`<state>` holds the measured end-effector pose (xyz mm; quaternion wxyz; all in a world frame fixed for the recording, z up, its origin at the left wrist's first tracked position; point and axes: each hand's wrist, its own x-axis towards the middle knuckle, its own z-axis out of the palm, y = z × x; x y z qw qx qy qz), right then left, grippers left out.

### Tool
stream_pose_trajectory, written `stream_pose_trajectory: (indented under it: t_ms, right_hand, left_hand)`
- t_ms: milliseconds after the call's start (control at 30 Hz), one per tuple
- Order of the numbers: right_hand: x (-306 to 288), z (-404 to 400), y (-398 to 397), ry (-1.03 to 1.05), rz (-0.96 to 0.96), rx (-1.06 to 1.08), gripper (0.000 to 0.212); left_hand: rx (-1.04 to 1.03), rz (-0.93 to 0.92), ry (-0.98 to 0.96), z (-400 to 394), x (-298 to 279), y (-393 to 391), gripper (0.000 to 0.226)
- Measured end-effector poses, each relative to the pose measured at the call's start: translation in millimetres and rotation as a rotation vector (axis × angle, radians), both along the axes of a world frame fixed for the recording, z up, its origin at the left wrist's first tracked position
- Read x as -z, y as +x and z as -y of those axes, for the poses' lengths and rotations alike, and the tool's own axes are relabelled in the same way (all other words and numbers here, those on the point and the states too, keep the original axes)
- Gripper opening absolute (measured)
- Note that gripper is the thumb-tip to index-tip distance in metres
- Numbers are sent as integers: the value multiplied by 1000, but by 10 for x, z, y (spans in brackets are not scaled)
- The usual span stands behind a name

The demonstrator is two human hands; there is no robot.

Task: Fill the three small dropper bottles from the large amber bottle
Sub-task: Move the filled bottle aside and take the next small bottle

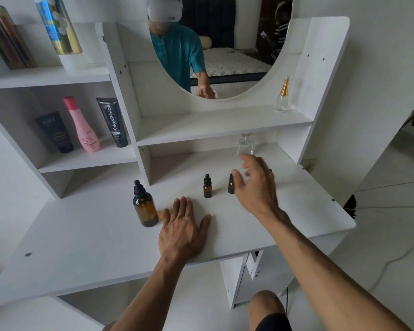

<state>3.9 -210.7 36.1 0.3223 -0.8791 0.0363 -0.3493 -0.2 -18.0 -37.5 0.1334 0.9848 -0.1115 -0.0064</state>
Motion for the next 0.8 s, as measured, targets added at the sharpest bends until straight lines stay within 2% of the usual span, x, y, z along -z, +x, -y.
stream_pose_trajectory:
  t_ms: [133, 233, 333, 433, 633, 800]
  right_hand:
    - [-2, -401, 128, -22, -238, -202, 43]
    - [36, -530, 242, -94, -361, -185, 50]
    - [92, -574, 330, -101, -430, -134, 46]
    - [171, -567, 384, -70, -423, -111, 31]
    - [170, -571, 292, 35, -355, -191, 18]
    - [77, -672, 87, 37, -338, -281, 24]
  left_hand:
    - [-1, 3, -13, -2, -11, -26, 86]
    - [-7, 14, -28, -4, -10, -29, 85]
    - [-8, 32, -40, -11, -7, -21, 84]
    - [-7, 34, -47, -14, -14, -29, 84]
    - [-13, 53, -104, -28, -39, -47, 80]
    - [-83, 95, -366, -56, -91, -78, 73]
